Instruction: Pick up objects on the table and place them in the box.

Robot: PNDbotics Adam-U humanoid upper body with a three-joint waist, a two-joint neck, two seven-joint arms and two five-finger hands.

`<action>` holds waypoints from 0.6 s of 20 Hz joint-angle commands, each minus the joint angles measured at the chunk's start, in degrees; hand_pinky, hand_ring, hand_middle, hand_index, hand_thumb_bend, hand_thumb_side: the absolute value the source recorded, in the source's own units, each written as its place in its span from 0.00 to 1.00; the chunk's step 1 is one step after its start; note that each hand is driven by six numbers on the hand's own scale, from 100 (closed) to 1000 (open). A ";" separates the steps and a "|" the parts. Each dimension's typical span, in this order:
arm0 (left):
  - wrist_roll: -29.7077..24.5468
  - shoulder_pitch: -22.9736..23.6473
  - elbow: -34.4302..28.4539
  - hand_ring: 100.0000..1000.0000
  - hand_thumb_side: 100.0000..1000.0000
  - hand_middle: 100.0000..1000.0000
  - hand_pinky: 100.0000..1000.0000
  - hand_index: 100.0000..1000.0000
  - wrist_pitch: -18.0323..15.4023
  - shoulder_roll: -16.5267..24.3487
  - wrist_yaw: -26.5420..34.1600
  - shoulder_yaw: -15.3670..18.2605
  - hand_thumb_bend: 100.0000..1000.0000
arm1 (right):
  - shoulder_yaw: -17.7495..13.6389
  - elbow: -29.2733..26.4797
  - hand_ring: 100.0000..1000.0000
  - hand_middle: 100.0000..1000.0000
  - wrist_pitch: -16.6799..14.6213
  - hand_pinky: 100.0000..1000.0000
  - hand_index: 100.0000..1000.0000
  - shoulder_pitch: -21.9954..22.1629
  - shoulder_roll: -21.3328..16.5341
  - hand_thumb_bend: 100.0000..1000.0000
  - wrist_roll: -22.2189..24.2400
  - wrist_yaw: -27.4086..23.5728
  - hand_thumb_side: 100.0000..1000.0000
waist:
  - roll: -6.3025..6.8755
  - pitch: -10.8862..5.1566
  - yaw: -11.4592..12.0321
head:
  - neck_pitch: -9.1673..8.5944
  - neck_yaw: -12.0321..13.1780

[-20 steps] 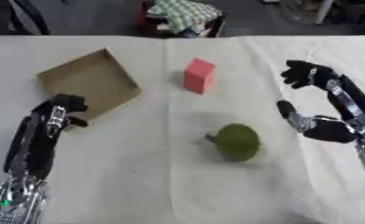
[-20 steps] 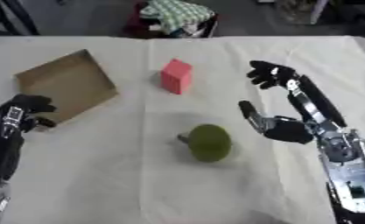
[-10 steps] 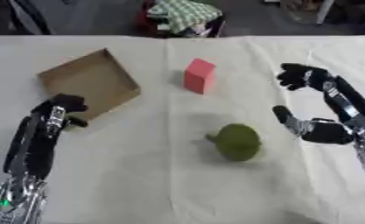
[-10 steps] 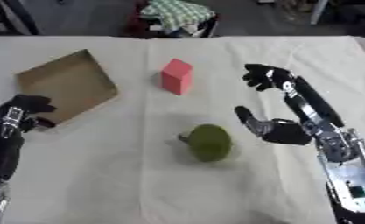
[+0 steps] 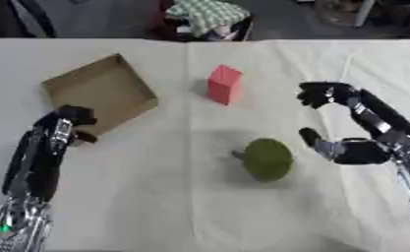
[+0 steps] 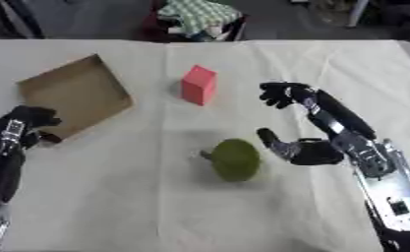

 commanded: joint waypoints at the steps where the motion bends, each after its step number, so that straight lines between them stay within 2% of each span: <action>1: -0.15 -0.40 -0.79 0.65 0.74 0.61 0.49 0.60 -0.10 1.02 -0.16 -0.11 0.00 | 0.86 1.31 0.72 0.73 -0.40 0.68 0.93 -1.29 -2.10 0.15 1.30 -1.01 0.47 | 0.03 -0.80 0.09 | -0.10 -0.21; 12: -0.40 -0.56 -0.77 0.66 0.74 0.61 0.49 0.60 -0.07 1.06 -0.16 -0.33 0.00 | 4.67 7.03 0.72 0.73 -1.60 0.68 0.93 -3.84 -2.61 0.15 4.69 -0.96 0.49 | 0.17 -0.81 0.38 | -0.30 -0.57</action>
